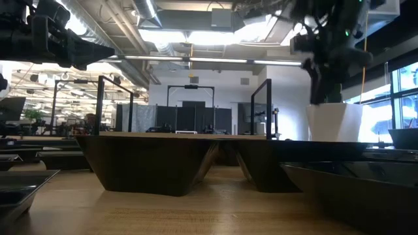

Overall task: Pick & Place Mini shaped plates
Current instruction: Put the leaf-shaped plate on the shelf

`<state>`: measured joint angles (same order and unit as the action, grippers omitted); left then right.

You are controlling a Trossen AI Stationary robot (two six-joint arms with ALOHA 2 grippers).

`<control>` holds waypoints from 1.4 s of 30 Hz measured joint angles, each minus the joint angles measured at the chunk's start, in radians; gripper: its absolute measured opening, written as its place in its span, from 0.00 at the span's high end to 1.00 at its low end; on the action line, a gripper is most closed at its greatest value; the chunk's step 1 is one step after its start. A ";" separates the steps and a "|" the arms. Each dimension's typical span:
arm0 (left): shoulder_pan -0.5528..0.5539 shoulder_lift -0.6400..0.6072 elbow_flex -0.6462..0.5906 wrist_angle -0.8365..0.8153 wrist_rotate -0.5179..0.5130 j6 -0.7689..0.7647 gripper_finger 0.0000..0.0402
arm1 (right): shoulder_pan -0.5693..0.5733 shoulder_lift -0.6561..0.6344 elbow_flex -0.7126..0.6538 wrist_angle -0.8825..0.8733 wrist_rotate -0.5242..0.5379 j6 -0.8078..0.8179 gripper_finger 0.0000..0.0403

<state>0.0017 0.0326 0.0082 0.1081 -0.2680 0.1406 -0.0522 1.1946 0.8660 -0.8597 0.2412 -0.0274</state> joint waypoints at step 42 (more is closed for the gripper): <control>0.000 0.000 0.000 -0.003 0.000 -0.015 0.99 | -0.035 0.000 -0.117 0.092 -0.357 0.114 0.33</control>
<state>0.0015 0.0328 0.0082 0.1047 -0.2680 0.1253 -0.0875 1.1942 0.7494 -0.7679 -0.1155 0.0866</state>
